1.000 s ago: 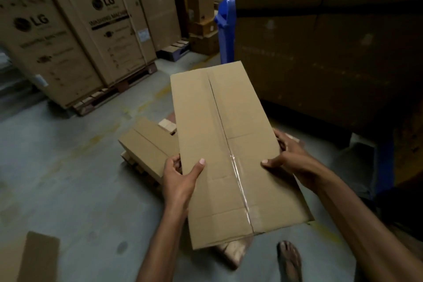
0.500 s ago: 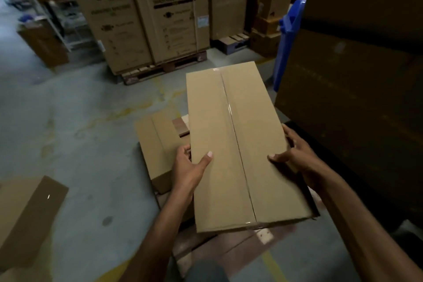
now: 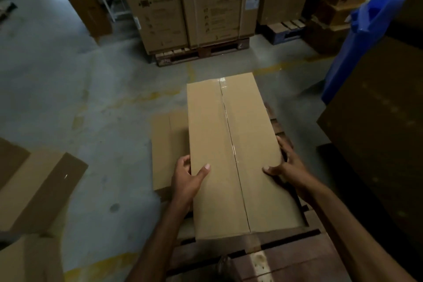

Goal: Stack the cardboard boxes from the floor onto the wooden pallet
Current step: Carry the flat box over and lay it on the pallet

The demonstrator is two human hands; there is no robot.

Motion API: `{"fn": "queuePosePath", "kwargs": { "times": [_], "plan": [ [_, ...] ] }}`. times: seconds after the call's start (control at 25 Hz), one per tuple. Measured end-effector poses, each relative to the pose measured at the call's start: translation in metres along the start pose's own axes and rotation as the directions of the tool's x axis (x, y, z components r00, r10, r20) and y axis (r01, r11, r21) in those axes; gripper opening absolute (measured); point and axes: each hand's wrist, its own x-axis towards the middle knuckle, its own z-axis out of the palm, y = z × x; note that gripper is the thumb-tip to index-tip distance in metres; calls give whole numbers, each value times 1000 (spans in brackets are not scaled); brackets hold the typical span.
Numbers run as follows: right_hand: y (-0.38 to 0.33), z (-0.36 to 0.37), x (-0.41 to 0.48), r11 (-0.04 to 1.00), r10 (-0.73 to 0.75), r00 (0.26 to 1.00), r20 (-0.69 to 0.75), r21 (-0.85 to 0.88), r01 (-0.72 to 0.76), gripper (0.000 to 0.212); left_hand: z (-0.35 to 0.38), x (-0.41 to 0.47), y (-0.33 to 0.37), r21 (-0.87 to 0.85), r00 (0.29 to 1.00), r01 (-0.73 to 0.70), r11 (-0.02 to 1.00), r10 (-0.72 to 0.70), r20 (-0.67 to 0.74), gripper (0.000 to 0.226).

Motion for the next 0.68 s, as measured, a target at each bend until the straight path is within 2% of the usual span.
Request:
{"fn": "queuePosePath", "kwargs": {
  "times": [0.24, 0.44, 0.56, 0.68],
  "plan": [
    [-18, 3, 104, 993, 105, 988, 115, -69, -97, 85, 22, 74, 11, 21, 990, 127, 992, -125, -60, 62],
    [7, 7, 207, 982, 167, 976, 141, -107, -152, 89, 54, 154, -22, 47, 981, 186, 981, -183, -71, 66],
    [38, 11, 273, 976, 197, 966, 169, -131, -176, 92, 79, 215, -78, 79, 974, 180, 980, -167, -155, 78],
    [84, 22, 341, 973, 204, 962, 181, -142, -180, 96, 109, 299, -188, 114, 962, 204, 972, -177, -209, 84]
  ]
}}
